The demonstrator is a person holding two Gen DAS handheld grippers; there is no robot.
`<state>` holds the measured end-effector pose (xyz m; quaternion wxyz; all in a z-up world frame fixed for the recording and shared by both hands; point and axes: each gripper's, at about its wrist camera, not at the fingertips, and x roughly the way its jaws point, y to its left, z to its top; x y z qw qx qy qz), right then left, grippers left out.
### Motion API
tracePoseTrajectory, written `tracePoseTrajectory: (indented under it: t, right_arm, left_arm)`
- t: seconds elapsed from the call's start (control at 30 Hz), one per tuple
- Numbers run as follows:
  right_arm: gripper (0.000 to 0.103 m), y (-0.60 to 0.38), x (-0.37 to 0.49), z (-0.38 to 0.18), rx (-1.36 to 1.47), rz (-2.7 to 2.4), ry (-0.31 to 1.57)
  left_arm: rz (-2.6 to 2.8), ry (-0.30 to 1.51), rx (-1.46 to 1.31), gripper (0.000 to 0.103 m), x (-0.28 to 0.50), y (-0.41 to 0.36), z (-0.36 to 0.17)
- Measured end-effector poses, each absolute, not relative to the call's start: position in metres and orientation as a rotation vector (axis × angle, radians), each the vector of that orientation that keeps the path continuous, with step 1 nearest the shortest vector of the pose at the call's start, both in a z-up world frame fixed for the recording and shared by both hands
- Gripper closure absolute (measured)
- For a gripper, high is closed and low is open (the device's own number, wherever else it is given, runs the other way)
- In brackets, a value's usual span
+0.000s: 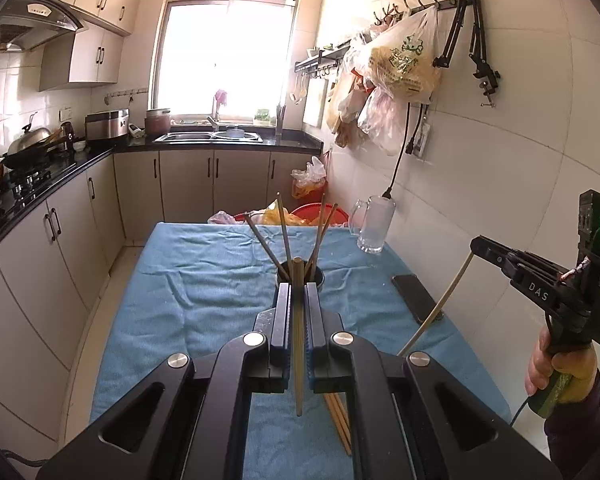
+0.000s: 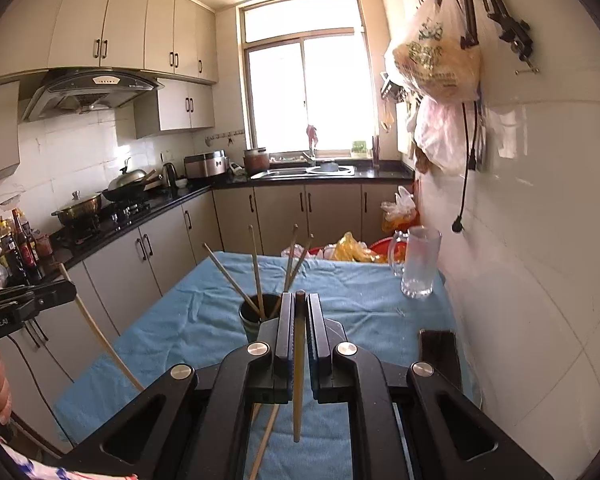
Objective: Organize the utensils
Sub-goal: 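Carry the left gripper's chopstick over the black cup while the right gripper carries its own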
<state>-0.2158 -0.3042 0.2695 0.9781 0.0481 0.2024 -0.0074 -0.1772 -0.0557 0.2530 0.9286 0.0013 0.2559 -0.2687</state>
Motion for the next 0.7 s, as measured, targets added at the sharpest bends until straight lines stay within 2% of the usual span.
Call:
tracePoseTrajectory:
  t: [0.47,0.7]
  right_arm:
    - [0.097,-0.302,-0.146,0.323,0.117,0.029,0.311]
    - [0.097,-0.308,-0.097,0.328,0.173,0.033,0.290]
  left_arm:
    - [-0.531,0.442,-0.032,0.098,-0.111,-0.091,0.306]
    - [-0.487,0.404,-0.026,0.098,-0.065,-0.127,0.316]
